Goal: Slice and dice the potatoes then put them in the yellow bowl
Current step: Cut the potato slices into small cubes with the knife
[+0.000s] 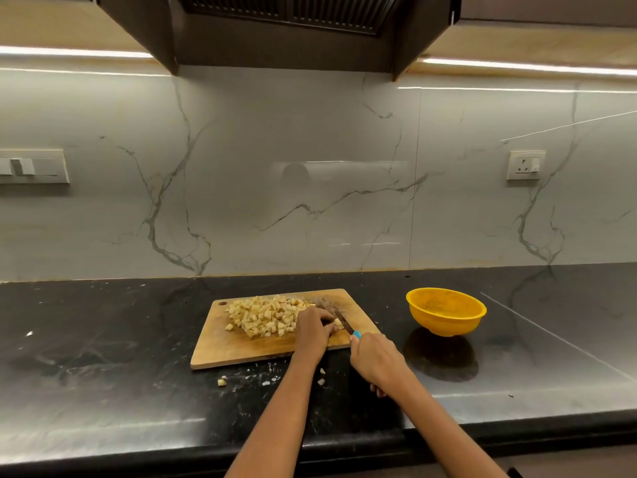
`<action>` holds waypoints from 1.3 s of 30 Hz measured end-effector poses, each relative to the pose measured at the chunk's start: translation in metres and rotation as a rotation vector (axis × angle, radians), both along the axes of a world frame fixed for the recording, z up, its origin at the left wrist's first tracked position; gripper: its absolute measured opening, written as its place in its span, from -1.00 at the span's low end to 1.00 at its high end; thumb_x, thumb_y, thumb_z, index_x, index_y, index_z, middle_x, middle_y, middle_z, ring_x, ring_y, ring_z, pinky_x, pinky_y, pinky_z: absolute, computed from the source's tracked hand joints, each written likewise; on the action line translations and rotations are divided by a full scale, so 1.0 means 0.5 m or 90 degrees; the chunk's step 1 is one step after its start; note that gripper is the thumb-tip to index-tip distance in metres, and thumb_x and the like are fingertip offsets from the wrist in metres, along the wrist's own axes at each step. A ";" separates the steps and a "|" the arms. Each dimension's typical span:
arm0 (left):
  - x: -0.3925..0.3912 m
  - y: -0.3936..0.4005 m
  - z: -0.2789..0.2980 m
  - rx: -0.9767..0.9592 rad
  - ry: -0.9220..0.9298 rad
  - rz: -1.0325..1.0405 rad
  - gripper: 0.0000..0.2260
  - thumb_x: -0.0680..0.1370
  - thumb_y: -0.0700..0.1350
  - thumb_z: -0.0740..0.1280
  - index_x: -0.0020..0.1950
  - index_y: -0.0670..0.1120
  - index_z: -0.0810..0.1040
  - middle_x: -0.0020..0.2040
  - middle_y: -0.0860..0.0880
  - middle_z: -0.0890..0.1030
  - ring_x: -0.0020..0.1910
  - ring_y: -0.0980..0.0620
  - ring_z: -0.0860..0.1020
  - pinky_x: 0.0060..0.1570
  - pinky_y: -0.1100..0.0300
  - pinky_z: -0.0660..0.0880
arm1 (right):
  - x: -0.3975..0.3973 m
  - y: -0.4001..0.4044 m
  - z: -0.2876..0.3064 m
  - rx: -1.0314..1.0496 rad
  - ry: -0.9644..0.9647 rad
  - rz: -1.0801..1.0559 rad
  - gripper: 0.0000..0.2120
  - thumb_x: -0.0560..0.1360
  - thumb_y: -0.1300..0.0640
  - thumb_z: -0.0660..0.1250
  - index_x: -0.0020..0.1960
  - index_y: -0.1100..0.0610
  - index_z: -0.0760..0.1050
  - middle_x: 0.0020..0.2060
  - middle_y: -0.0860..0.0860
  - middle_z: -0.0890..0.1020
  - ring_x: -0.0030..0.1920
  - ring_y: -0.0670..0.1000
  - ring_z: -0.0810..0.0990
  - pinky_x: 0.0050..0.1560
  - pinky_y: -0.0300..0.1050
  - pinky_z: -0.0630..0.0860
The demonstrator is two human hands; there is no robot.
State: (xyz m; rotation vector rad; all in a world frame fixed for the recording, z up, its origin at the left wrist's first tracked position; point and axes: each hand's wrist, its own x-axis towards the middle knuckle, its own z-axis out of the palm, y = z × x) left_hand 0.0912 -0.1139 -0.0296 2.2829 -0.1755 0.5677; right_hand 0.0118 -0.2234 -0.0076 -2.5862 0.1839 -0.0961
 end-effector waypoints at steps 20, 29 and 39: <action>0.002 0.003 0.008 0.063 -0.029 -0.033 -0.86 0.46 -0.19 0.42 -0.01 -0.18 0.67 -0.04 -0.09 0.68 -0.04 0.06 0.61 0.02 0.27 0.48 | 0.044 0.017 0.034 0.022 0.189 0.027 -0.68 0.64 0.12 0.01 -0.10 0.32 0.39 -0.30 0.16 0.51 -0.40 0.03 0.50 -0.44 -0.18 0.45; -0.001 0.004 -0.004 0.037 -0.029 -0.013 -0.83 0.48 -0.17 0.40 0.05 -0.17 0.65 0.01 -0.09 0.66 0.03 0.06 0.59 0.05 0.30 0.44 | -0.061 0.002 -0.012 -0.220 -0.003 0.030 -0.63 0.65 0.00 0.05 0.24 0.20 0.47 0.15 0.10 0.58 0.14 0.08 0.57 0.10 -0.05 0.51; -0.002 0.012 -0.003 0.006 -0.029 -0.003 -0.71 0.45 -0.19 0.43 0.17 -0.18 0.59 0.12 -0.09 0.63 0.14 0.05 0.55 0.15 0.32 0.38 | -0.009 0.000 -0.009 -0.046 -0.046 0.002 -0.58 0.64 -0.07 0.03 0.14 0.21 0.50 -0.03 0.08 0.59 -0.03 0.03 0.62 -0.02 -0.11 0.57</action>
